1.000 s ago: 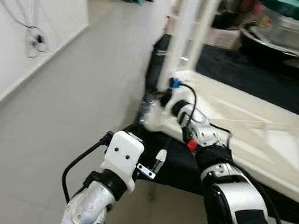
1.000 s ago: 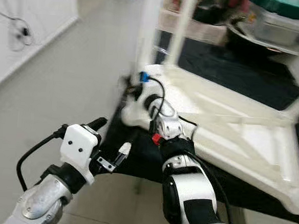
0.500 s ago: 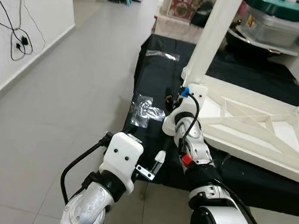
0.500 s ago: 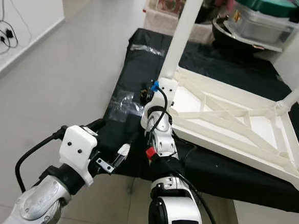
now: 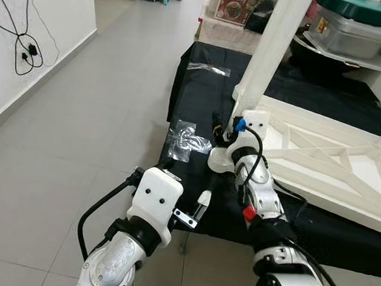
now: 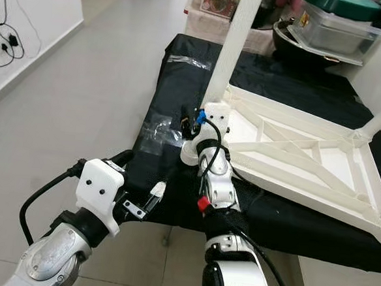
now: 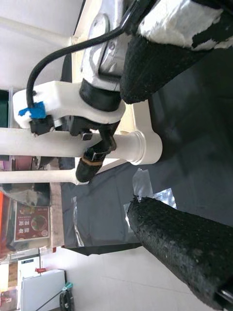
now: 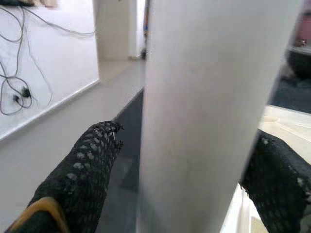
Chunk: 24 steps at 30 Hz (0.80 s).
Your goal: Building children table
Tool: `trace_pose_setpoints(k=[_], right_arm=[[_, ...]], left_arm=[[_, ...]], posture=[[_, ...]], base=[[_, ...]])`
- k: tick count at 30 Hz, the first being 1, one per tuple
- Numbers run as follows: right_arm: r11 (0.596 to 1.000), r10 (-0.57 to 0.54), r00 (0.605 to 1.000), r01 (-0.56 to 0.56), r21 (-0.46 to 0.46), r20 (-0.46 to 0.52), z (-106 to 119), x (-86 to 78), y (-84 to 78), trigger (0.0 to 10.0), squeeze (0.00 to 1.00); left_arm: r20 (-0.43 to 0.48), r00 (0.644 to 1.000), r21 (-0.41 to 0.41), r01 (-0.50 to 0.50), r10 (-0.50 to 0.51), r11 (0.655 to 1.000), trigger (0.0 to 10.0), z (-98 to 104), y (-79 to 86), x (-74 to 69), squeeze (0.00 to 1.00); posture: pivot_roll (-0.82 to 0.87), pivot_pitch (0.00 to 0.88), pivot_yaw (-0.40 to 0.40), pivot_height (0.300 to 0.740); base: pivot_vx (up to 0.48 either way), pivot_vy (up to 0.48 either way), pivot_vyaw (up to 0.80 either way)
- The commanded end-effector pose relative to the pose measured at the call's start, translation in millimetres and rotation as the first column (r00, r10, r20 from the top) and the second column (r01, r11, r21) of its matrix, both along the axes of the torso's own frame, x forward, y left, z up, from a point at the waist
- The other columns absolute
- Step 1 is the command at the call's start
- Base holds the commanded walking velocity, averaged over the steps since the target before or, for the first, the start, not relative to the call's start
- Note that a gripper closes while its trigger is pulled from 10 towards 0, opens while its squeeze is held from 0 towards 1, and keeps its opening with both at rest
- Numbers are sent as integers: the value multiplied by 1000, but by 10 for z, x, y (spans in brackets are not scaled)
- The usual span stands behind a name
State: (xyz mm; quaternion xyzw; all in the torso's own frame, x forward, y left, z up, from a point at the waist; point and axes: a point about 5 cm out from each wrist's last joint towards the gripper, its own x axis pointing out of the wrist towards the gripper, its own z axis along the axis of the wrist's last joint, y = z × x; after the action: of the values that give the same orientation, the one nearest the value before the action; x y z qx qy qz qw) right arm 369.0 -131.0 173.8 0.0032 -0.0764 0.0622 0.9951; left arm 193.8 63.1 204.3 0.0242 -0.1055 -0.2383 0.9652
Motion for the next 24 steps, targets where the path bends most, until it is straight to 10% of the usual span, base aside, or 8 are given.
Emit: trace_pose_setpoints(k=[1,13,24], right_arm=[[999,40,999,-39,-22,29,-65,-132,-71,10000,0],[999,10,1000,-11,-49,-20,-304,-633,-278,10000,0],[993,100,993,-104,61,69,57,-389,47,10000,0]], left_arm=[[-8,1000,13,-3,3,1000,10000,-29,8,6,0],[-13,999,35,-49,49,998,10000,-66,70,72,0],[4,998,53,-66,66,996,10000,-56,97,121,0]], posture=[[122,99,-140,740],[104,84,-122,740],[115,75,-127,740]], base=[[0,0,0],[0,0,0],[0,0,0]])
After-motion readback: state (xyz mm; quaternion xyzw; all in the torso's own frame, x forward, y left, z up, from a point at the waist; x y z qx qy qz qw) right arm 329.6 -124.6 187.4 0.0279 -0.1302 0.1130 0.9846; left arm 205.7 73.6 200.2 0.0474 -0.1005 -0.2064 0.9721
